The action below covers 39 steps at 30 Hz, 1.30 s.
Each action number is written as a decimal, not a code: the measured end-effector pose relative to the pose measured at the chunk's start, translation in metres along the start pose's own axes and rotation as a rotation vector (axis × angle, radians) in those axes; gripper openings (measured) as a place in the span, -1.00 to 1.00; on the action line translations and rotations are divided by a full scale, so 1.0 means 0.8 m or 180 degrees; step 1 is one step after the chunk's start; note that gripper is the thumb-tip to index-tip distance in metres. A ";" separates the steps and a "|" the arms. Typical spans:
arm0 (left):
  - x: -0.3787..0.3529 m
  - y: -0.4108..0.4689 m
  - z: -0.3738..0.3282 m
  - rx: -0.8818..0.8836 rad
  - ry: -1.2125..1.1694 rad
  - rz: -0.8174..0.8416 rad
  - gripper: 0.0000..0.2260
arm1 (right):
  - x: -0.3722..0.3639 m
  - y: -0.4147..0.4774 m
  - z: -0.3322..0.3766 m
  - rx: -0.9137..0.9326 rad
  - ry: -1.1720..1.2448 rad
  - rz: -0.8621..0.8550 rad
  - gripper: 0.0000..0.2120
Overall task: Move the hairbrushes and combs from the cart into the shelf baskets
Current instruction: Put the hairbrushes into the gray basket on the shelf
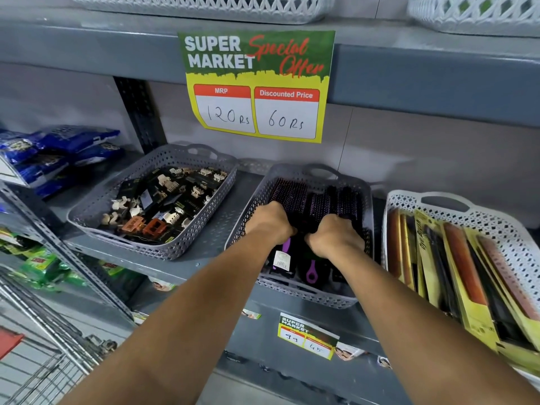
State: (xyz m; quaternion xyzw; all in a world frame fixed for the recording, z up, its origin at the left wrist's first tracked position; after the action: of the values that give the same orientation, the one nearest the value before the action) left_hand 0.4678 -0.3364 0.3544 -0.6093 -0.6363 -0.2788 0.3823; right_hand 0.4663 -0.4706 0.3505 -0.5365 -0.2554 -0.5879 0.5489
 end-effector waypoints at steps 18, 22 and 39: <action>-0.010 -0.009 0.014 -0.0145 0.0604 -0.0157 -0.66 | -0.014 -0.010 -0.004 0.0249 -0.0375 -0.0867 -0.64; -0.015 -0.011 0.014 -0.0225 0.0748 -0.0191 -0.66 | -0.014 -0.012 -0.004 0.0226 -0.0428 -0.0894 -0.66; 0.008 -0.048 0.005 -0.0807 0.0932 -0.1243 -0.66 | 0.005 -0.038 -0.004 0.0491 -0.0102 -0.1100 -0.47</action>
State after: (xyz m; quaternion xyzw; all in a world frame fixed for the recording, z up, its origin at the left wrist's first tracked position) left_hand 0.4294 -0.3336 0.3622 -0.4713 -0.6396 -0.5099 0.3299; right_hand 0.4380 -0.4669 0.3624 -0.4503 -0.3968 -0.6435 0.4751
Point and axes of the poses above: each hand's wrist, its own y-axis towards the middle knuckle, its own x-axis out of the back of the hand, z = x × y, the point moved 3 cm from there along y, towards the middle knuckle, and after that the axes turned 10 degrees about -x, right-handed, at the moved point
